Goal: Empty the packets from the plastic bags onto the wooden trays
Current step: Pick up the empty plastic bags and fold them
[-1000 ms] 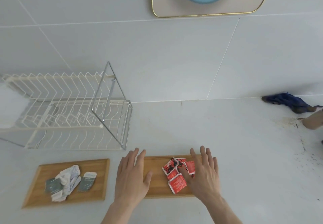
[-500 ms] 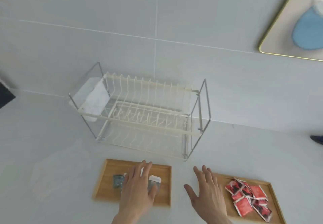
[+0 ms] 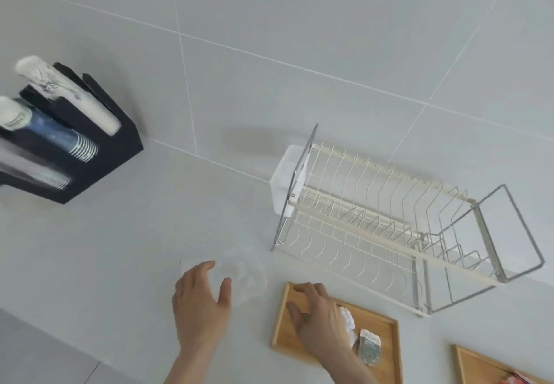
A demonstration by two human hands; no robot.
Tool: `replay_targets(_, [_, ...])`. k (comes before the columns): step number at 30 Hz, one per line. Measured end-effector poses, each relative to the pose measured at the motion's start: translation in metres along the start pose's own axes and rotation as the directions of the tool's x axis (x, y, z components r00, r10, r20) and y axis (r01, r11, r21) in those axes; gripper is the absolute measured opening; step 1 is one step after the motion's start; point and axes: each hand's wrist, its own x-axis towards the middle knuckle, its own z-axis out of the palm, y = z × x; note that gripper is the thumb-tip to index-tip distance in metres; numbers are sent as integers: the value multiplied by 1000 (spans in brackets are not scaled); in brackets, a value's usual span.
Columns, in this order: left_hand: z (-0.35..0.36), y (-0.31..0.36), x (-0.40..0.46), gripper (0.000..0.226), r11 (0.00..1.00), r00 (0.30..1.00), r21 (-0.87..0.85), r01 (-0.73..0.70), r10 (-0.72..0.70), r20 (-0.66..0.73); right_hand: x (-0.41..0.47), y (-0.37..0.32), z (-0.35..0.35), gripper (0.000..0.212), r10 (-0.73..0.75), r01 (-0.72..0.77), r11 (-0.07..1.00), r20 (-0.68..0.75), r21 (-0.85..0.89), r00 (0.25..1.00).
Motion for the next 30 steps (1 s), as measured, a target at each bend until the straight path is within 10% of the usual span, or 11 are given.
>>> replay_targets(10, [-13, -52, 26, 83, 818, 827, -137, 558, -536, 168, 43, -67, 31, 72, -91, 149, 977, 330, -154, 940])
replay_targets(19, [-11, -52, 31, 27, 822, 797, -68, 566, -524, 299, 36, -68, 69, 73, 11, 179, 932, 518, -316, 855])
replay_targets(26, [-25, -33, 30, 20, 678, 851, -517, 522, -379, 362, 35, -60, 59, 49, 35, -50, 994, 156, 95, 987])
replay_targets(30, [-47, -12, 31, 32, 525, 865, -694, 492, -205, 458, 44, -53, 26, 80, 291, -337, 781, 170, 526, 941])
